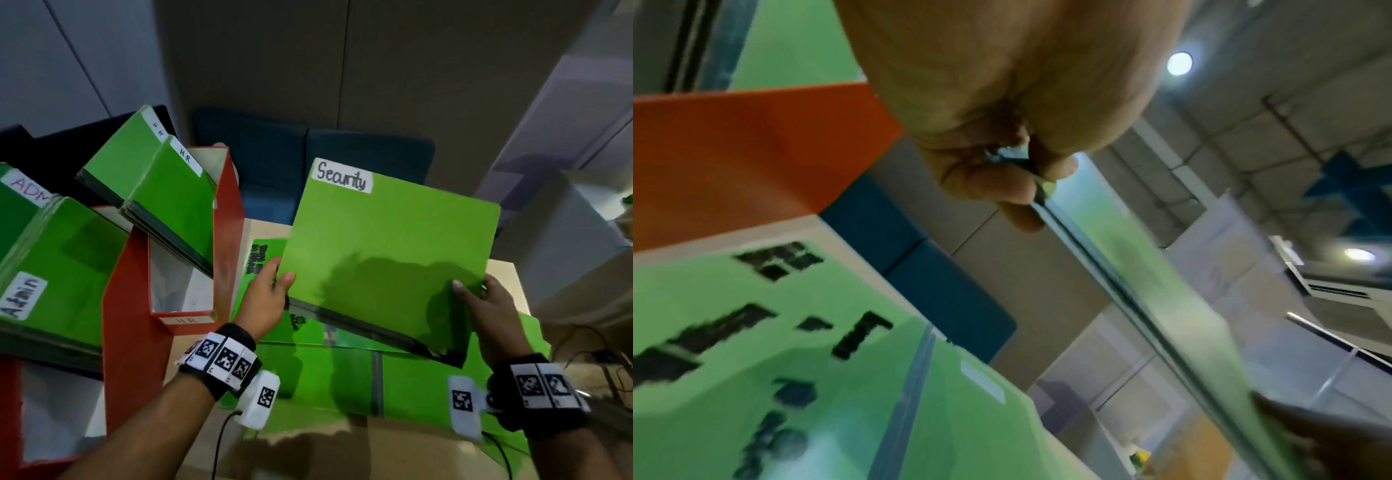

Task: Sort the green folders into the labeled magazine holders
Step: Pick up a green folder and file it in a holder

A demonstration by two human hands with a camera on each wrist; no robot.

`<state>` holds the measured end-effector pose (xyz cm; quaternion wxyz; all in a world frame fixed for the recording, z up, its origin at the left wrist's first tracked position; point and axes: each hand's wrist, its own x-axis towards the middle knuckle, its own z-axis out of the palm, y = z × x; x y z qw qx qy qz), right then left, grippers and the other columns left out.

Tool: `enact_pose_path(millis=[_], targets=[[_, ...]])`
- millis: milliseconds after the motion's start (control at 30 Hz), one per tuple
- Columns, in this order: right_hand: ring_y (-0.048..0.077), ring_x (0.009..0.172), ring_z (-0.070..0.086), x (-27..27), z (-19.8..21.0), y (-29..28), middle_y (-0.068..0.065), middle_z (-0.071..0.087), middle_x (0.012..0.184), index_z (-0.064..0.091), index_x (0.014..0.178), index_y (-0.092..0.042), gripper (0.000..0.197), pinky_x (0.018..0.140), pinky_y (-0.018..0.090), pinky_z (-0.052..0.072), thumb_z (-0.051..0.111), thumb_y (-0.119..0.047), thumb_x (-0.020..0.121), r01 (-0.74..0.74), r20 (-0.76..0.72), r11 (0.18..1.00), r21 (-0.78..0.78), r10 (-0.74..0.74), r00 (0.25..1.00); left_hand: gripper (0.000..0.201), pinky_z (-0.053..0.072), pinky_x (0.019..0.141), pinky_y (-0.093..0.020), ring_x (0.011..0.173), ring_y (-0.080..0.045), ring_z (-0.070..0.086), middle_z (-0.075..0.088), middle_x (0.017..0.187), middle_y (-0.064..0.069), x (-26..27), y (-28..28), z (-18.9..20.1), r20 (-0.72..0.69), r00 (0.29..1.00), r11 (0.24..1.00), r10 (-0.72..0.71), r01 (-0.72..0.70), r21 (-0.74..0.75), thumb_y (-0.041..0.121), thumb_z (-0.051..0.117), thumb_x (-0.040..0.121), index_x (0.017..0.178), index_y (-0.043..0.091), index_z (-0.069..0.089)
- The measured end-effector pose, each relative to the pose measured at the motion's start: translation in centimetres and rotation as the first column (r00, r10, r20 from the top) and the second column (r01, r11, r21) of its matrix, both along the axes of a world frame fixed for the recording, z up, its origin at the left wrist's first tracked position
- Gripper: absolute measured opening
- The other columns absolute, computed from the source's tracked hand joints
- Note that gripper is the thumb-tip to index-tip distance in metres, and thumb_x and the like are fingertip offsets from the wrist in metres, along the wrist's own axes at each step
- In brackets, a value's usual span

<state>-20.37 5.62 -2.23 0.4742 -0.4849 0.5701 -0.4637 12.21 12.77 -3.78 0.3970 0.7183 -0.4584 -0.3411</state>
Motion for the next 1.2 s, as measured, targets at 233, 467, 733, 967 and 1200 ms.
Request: enact_pose_path(millis=[233, 467, 733, 967, 1200], targets=[[0.028, 0.104, 0.061, 7.0, -5.1, -2.7, 0.017, 0.061, 0.123, 0.041, 0.142, -0.012, 0.053, 0.084, 0.041, 0.052, 0.059, -0.008, 0.093, 0.116, 0.233, 0.973, 0.201, -0.163, 0.959, 0.048, 0.037, 0.101, -0.011, 0.125, 0.007, 0.046, 0.052, 0.137, 0.015, 0.2, 2.8, 5.9, -0.058, 0.996, 0.901, 0.067, -0.085, -0.425, 0.024, 0.061, 0.094, 0.140, 0.019, 0.046], [0.023, 0.110, 0.055, 16.9, -4.7, -2.9, 0.005, 0.051, 0.125, 0.035, 0.146, -0.016, 0.053, 0.091, 0.037, 0.046, 0.054, -0.016, 0.097, -0.056, 0.285, 0.966, 0.252, -0.018, 0.958, 0.059, 0.025, 0.109, -0.008, 0.134, 0.013, 0.030, 0.034, 0.141, 0.027, 2.5, 6.6, 9.8, -0.066, 0.960, 0.738, 0.272, -0.252, -0.626, 0.016, 0.060, 0.089, 0.143, 0.019, 0.035], [0.024, 0.119, 0.055, 28.1, -1.8, 0.5, 0.008, 0.056, 0.132, 0.041, 0.141, -0.013, 0.057, 0.104, 0.046, 0.044, 0.059, -0.038, 0.092, -0.318, 0.312, 0.944, 0.092, 0.276, 0.909, 0.051, 0.031, 0.044, -0.023, 0.036, -0.012, 0.036, 0.034, 0.041, 0.000, 5.1, 10.8, 10.3, -0.075, 0.929, 0.780, 0.362, -0.345, -0.523, 0.017, 0.061, 0.093, 0.049, 0.016, 0.035], [0.009, 0.143, 0.014, 35.2, 0.3, 5.4, -0.010, 0.006, 0.160, 0.021, 0.151, -0.032, 0.061, 0.114, 0.036, 0.020, 0.050, -0.035, 0.096, -0.618, -0.080, 0.768, -0.171, 0.614, 0.785, 0.055, 0.031, 0.053, -0.013, 0.039, -0.001, 0.037, 0.035, 0.039, 0.013, 8.6, 14.7, 10.2, -0.072, 0.880, 0.788, 0.469, -0.454, -0.415, 0.020, 0.059, 0.095, 0.050, 0.029, 0.028], [-0.005, 0.144, 0.006, 41.8, 3.6, 12.0, -0.011, 0.003, 0.161, 0.018, 0.152, -0.025, 0.065, 0.108, 0.006, 0.019, 0.050, -0.037, 0.096, -0.797, -0.257, 0.347, -0.495, 0.817, 0.516, 0.029, 0.038, 0.068, 0.003, 0.066, 0.026, 0.053, 0.058, 0.099, 0.018, 12.0, 18.5, 13.2, -0.081, 0.704, 0.630, 0.706, -0.676, -0.382, 0.034, 0.050, 0.096, 0.112, 0.016, 0.067]])
